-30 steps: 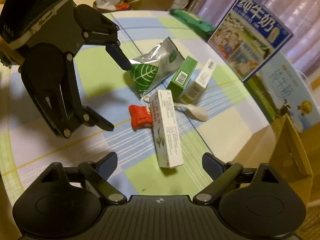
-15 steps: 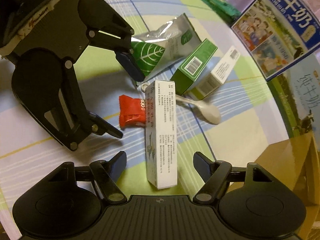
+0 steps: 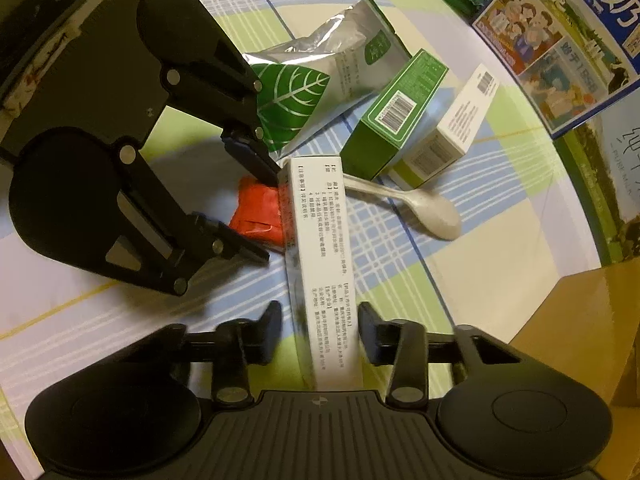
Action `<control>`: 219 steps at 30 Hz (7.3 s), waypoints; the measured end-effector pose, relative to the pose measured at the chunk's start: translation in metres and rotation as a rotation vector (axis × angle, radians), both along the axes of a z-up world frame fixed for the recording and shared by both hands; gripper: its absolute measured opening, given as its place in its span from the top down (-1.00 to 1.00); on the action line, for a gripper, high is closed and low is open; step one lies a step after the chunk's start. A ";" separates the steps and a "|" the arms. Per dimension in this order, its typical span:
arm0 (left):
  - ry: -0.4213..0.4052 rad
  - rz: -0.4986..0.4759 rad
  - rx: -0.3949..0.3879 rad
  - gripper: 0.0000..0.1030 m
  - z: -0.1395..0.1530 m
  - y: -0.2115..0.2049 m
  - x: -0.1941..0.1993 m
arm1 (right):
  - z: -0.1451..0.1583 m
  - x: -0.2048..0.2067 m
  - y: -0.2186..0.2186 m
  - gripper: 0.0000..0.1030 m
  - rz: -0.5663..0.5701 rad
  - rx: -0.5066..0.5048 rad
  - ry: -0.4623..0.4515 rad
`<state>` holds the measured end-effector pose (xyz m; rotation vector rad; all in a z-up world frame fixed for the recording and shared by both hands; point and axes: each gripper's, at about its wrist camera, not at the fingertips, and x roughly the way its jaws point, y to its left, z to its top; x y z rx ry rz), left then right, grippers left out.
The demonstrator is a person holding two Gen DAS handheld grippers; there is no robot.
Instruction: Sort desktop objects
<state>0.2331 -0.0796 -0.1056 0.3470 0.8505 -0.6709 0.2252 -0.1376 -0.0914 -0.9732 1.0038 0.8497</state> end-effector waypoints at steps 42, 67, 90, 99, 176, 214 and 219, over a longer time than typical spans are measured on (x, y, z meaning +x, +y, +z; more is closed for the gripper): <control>0.042 0.043 0.011 0.23 0.005 0.006 -0.109 | 0.007 -0.126 -0.098 -0.04 -0.551 0.533 -0.013; 0.031 0.098 -0.027 0.52 0.013 0.011 -0.112 | -0.004 -0.122 -0.091 0.19 -0.501 0.523 -0.023; -0.004 0.110 -0.033 0.52 0.028 0.012 -0.121 | 0.037 -0.147 -0.110 0.55 -0.608 0.544 -0.109; -0.028 0.099 -0.060 0.52 0.058 -0.003 -0.132 | 0.067 -0.160 -0.135 0.55 -0.652 0.592 -0.160; -0.143 0.230 -0.149 -0.65 0.149 -0.018 -0.116 | 0.150 -0.163 -0.202 -0.96 -0.849 0.882 -0.304; -0.073 0.521 -0.152 -0.91 0.122 0.119 -0.146 | 0.111 -0.180 -0.092 -0.96 -0.744 0.815 -0.083; -0.065 0.521 -0.150 -0.91 0.118 0.122 -0.137 | 0.111 -0.168 -0.083 -0.96 -0.736 0.821 -0.083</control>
